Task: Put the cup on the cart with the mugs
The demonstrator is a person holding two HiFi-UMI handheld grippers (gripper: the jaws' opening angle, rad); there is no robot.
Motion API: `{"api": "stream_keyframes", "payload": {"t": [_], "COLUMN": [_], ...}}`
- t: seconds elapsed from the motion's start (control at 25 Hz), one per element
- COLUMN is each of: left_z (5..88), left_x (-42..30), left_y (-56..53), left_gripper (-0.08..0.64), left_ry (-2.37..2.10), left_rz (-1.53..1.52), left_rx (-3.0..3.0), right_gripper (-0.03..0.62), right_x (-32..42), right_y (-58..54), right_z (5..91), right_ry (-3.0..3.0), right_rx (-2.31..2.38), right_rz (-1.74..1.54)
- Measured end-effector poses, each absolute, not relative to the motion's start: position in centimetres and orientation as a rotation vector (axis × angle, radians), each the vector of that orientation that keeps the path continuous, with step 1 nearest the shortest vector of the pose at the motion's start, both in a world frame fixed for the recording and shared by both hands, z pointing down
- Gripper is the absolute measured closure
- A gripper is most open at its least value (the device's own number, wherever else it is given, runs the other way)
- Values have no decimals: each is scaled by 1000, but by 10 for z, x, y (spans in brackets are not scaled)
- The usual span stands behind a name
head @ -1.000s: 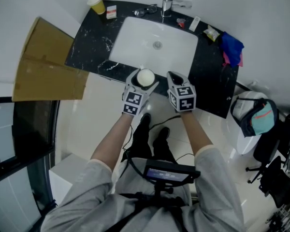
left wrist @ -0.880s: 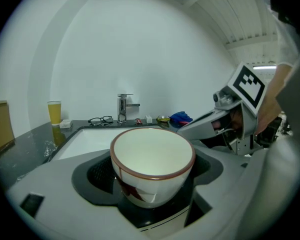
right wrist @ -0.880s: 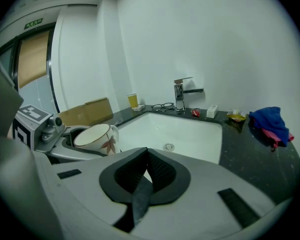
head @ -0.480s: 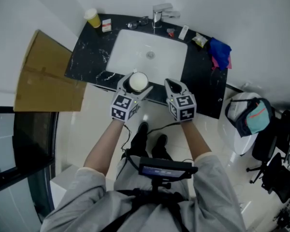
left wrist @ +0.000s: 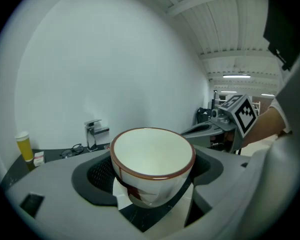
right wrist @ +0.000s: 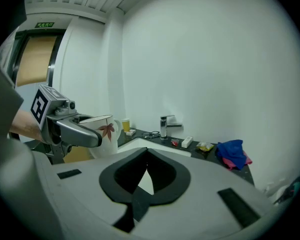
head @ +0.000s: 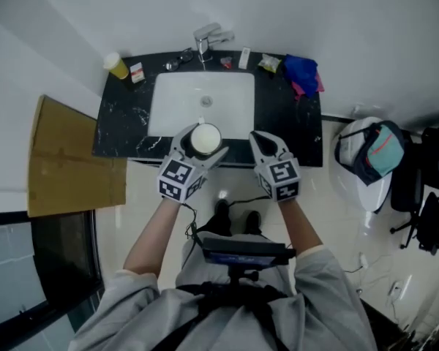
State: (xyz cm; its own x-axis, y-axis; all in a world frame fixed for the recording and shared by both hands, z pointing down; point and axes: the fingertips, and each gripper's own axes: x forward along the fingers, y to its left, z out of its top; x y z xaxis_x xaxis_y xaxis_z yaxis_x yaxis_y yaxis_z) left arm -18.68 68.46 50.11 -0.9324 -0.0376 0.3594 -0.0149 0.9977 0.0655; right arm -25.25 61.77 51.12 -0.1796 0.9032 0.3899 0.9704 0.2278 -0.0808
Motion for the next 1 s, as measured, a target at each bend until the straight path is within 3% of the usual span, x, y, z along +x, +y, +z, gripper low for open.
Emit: {"api": "stream_keyframes", "payload": {"t": [0.44,1.0], "left_z": [498,488], "left_x": [-251,-282], "left_y": [560,299], "left_gripper": [153,153], "left_ry": [-2668,-2469], "left_rz": [36,122], "left_rx": [656,1264], "right_gripper": [584,584], "right_x": [-303,-265], "right_y": [437,126], "right_z": [517,517], "right_ry": [-2488,-2706], "right_rx": [-1113,-403], "right_rz": [-77,118]}}
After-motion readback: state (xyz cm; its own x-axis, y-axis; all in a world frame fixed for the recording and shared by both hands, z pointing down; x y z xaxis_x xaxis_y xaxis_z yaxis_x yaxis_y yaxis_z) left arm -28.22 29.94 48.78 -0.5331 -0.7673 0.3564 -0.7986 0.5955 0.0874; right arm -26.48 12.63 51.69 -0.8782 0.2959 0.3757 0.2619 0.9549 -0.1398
